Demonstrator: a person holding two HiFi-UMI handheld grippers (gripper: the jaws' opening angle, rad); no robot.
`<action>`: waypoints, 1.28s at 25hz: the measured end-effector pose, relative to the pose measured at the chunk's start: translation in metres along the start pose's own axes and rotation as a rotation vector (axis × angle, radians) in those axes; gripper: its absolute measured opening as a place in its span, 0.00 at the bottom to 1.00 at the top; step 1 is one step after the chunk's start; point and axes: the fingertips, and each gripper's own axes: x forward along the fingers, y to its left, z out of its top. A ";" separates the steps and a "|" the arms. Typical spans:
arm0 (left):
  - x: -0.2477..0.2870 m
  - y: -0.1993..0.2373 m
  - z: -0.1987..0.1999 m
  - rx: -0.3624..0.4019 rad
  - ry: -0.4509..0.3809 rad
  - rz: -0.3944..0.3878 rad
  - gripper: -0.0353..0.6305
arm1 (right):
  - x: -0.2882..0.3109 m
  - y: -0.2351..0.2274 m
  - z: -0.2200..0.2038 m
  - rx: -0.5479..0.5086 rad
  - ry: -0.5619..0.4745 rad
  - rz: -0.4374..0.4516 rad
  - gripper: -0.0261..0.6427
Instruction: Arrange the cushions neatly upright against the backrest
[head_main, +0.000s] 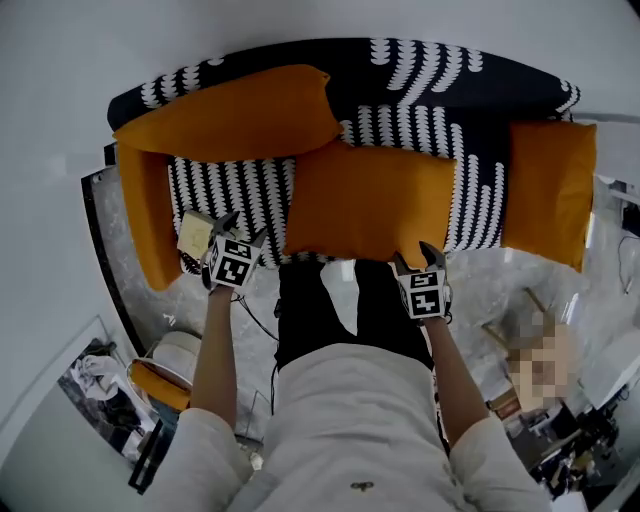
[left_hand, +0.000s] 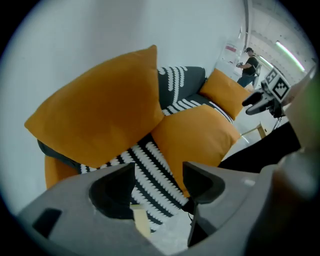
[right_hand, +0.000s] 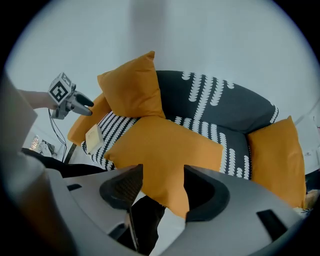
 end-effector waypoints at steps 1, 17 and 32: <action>0.010 -0.023 -0.008 0.000 0.028 -0.019 0.50 | 0.001 -0.010 -0.012 -0.003 0.005 0.008 0.37; 0.140 -0.161 -0.098 -0.042 0.284 0.019 0.60 | 0.093 -0.087 -0.179 -0.212 0.264 0.081 0.53; 0.193 -0.134 -0.130 -0.054 0.530 0.022 0.37 | 0.150 -0.102 -0.211 -0.209 0.497 -0.029 0.47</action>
